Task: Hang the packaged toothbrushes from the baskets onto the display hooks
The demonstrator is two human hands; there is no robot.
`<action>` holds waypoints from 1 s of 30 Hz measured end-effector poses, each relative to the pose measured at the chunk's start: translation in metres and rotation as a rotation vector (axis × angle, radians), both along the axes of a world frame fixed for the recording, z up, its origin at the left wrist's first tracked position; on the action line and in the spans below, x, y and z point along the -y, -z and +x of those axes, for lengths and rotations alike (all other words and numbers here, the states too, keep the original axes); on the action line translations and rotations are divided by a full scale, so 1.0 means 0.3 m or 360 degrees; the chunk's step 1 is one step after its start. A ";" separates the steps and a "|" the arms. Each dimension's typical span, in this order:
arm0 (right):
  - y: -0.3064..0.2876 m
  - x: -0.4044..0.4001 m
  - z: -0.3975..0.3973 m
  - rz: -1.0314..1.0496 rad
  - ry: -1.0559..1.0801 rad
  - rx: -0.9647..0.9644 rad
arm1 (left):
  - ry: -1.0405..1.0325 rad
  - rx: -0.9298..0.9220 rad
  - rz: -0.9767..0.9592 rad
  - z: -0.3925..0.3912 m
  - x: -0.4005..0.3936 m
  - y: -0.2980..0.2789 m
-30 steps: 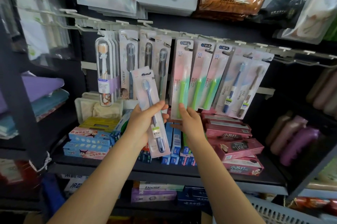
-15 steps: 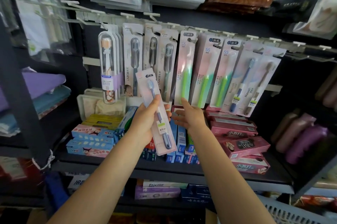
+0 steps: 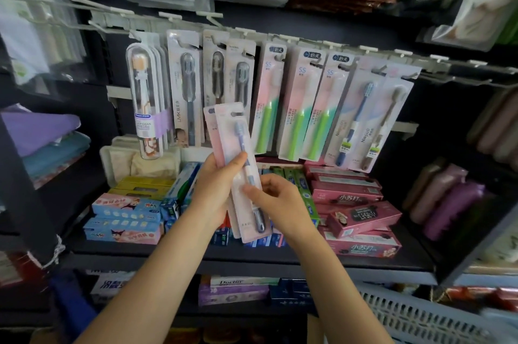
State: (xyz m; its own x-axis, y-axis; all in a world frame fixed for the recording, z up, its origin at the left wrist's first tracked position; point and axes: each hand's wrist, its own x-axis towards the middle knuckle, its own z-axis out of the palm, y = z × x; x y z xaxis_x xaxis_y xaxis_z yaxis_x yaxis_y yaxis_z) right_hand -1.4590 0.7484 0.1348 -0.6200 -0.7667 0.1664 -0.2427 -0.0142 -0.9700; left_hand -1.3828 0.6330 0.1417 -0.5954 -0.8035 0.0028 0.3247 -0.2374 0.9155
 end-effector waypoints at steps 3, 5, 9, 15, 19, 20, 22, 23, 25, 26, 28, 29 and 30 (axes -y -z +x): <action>0.007 -0.024 -0.021 -0.0075 0.0134 0.0049 | 0.0079 -0.0031 -0.0062 -0.001 -0.014 0.003; 0.007 -0.048 -0.038 -0.0149 0.0140 0.0094 | 0.0084 -0.0021 -0.0111 -0.006 -0.032 0.006; 0.013 -0.135 -0.083 -0.0195 -0.0043 0.0145 | 0.0034 -0.0020 -0.0163 -0.031 -0.082 0.002; 0.040 -0.322 -0.176 -0.0280 0.0011 0.0221 | 0.0094 -0.0017 -0.0254 -0.156 -0.216 -0.047; 0.013 -0.436 -0.241 -0.0421 0.0238 0.0168 | 0.0223 -0.0013 -0.0264 -0.238 -0.323 -0.071; 0.003 -0.456 -0.259 -0.0442 0.0266 0.0154 | 0.0217 -0.0012 -0.0287 -0.254 -0.344 -0.072; -0.019 -0.486 -0.296 -0.0471 0.0305 0.0101 | 0.0198 -0.0033 -0.0284 -0.278 -0.383 -0.078; -0.033 -0.496 -0.312 -0.0470 0.0317 0.0085 | 0.0188 -0.0050 -0.0266 -0.289 -0.401 -0.084; -0.057 -0.508 -0.341 -0.0473 0.0318 0.0055 | 0.0170 -0.0077 -0.0238 -0.306 -0.429 -0.099; -0.068 -0.510 -0.353 -0.0472 0.0311 0.0043 | 0.0159 -0.0086 -0.0226 -0.312 -0.439 -0.107; -0.094 -0.510 -0.370 -0.0460 0.0292 0.0027 | 0.0135 -0.0100 -0.0213 -0.320 -0.454 -0.122; -0.108 -0.509 -0.376 -0.0451 0.0287 0.0012 | 0.0124 -0.0105 -0.0213 -0.322 -0.461 -0.129; -0.121 -0.508 -0.381 -0.0443 0.0289 -0.0010 | 0.0111 -0.0110 -0.0213 -0.323 -0.466 -0.134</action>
State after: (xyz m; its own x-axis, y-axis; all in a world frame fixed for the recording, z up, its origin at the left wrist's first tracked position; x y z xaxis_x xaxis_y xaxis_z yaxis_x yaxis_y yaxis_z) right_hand -1.5734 0.9008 0.1709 -0.7405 -0.5686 0.3583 -0.2718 -0.2342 -0.9334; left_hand -1.4798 0.7729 0.1820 -0.6445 -0.7498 0.1498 0.3751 -0.1393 0.9165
